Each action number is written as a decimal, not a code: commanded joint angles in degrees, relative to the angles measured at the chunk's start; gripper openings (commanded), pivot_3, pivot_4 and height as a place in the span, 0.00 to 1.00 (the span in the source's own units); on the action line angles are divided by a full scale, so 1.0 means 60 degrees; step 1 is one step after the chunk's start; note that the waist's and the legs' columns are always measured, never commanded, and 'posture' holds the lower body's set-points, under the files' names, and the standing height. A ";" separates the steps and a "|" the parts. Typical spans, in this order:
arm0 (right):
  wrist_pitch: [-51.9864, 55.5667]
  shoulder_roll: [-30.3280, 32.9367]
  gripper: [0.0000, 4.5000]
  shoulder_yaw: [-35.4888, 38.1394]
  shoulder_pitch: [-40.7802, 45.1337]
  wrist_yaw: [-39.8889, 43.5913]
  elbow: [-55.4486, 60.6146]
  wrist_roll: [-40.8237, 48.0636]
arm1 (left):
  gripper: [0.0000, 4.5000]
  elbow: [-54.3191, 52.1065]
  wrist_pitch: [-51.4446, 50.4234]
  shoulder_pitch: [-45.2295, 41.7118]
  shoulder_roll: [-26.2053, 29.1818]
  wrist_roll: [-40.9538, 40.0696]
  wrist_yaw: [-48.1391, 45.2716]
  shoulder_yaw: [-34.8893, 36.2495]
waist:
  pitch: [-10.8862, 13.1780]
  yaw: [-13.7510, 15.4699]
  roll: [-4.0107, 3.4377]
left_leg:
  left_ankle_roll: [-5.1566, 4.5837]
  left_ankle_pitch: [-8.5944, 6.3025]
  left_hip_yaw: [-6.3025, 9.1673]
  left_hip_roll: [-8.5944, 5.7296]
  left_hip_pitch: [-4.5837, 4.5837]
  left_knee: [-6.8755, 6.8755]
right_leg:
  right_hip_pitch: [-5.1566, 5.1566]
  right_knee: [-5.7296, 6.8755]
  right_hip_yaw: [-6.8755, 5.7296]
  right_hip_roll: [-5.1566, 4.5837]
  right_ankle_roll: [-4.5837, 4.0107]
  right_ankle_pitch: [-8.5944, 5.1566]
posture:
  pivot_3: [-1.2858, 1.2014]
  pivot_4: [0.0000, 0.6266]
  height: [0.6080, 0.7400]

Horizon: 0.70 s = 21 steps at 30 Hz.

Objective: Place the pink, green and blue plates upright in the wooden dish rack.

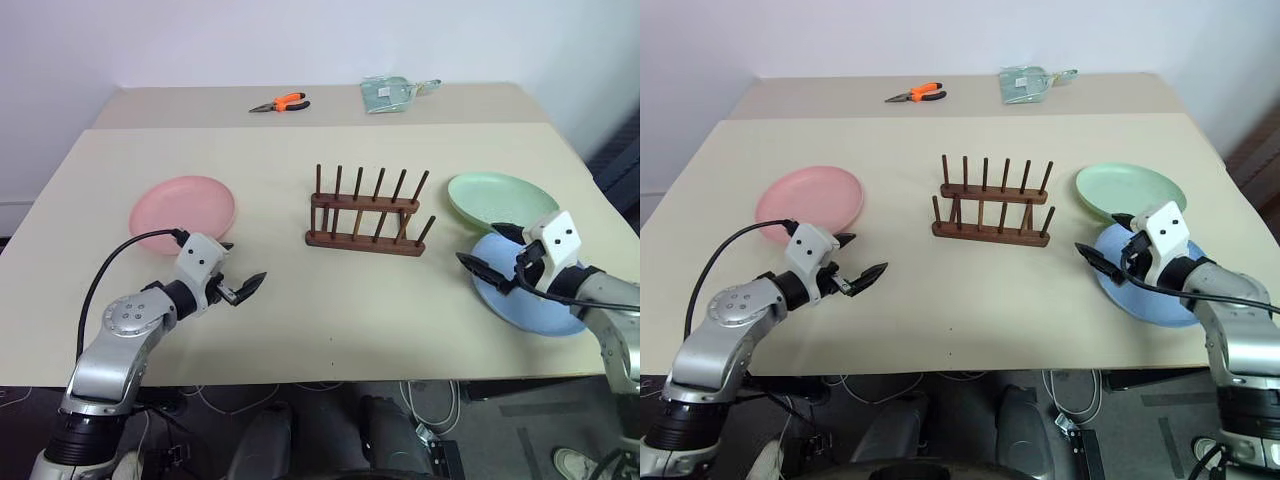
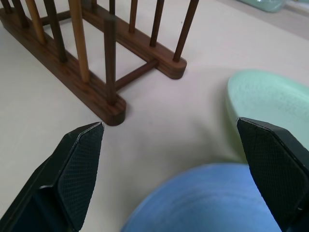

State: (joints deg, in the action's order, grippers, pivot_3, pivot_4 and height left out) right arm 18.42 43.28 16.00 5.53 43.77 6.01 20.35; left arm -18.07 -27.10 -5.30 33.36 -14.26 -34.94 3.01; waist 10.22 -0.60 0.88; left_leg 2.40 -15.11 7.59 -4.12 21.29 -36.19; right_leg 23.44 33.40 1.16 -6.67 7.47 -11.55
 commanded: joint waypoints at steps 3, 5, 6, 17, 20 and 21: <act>-0.0260 -0.0142 1.00 -0.0061 0.0278 -0.0405 0.0417 -0.0239 | 1.00 0.0500 0.0460 -0.0491 -0.0072 0.0074 -0.0060 0.0019 | -0.0001 0.0004 0.0002 | 0.0000 0.0000 0.0001 0.0000 -0.0001 0.0000 | 0.0000 0.0002 -0.0002 0.0001 0.0004 0.0003 | 0.52 0.24 1.00; -0.0089 -0.0216 1.00 -0.0130 0.0377 -0.0406 0.0532 -0.0141 | 1.00 0.0854 0.0590 -0.0751 -0.0133 0.0033 -0.0157 -0.0024 | -0.0001 0.0003 0.0002 | 0.0000 0.0000 0.0001 -0.0001 -0.0001 0.0000 | 0.0000 0.0001 -0.0002 0.0001 0.0010 0.0007 | 0.52 0.24 1.00; 0.0047 -0.0242 1.00 -0.0151 0.0428 -0.0387 0.0593 -0.0049 | 1.00 0.1061 0.0639 -0.0919 -0.0155 0.0007 -0.0253 -0.0085 | -0.0001 0.0008 0.0002 | 0.0000 0.0000 0.0001 -0.0001 -0.0001 0.0000 | 0.0000 0.0000 -0.0001 0.0000 0.0021 0.0013 | 0.52 0.24 1.00; 0.0732 -0.0873 1.00 -0.0530 -0.0691 -0.1110 0.2683 0.0071 | 1.00 0.7474 0.2897 -0.5239 -0.1331 0.0996 -0.3460 -0.2442 | -0.0002 0.0239 0.0009 | 0.0000 0.0001 0.0003 -0.0012 0.0004 -0.0008 | -0.0004 -0.0002 -0.0008 0.0000 0.0028 0.0016 | 0.52 0.24 1.00; 0.0903 -0.1054 1.00 -0.0453 -0.1096 -0.1474 0.3390 0.0057 | 1.00 0.9389 0.3692 -0.6401 -0.1981 0.1276 -0.3953 -0.2654 | -0.0002 0.0223 0.0009 | -0.0002 0.0001 0.0007 -0.0014 0.0014 -0.0014 | -0.0002 -0.0008 -0.0012 -0.0001 0.0031 0.0018 | 0.52 0.24 1.00; 0.0908 -0.1120 1.00 -0.0377 -0.1243 -0.1598 0.3548 0.0037 | 1.00 1.0140 0.3935 -0.6839 -0.2289 0.1371 -0.4025 -0.2686 | 0.0000 0.0213 0.0014 | -0.0002 0.0001 0.0004 -0.0017 0.0015 -0.0013 | -0.0001 -0.0010 -0.0011 -0.0004 0.0033 0.0018 | 0.52 0.24 1.00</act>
State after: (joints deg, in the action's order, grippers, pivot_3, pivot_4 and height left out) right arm 23.83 37.04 11.77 -1.68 35.70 23.85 20.52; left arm 37.94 -6.67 -43.12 21.04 -7.16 -57.67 -12.73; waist 10.22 0.67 0.97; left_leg 2.39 -15.11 7.62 -4.22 21.37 -36.27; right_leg 23.44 33.33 1.09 -6.70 7.72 -11.40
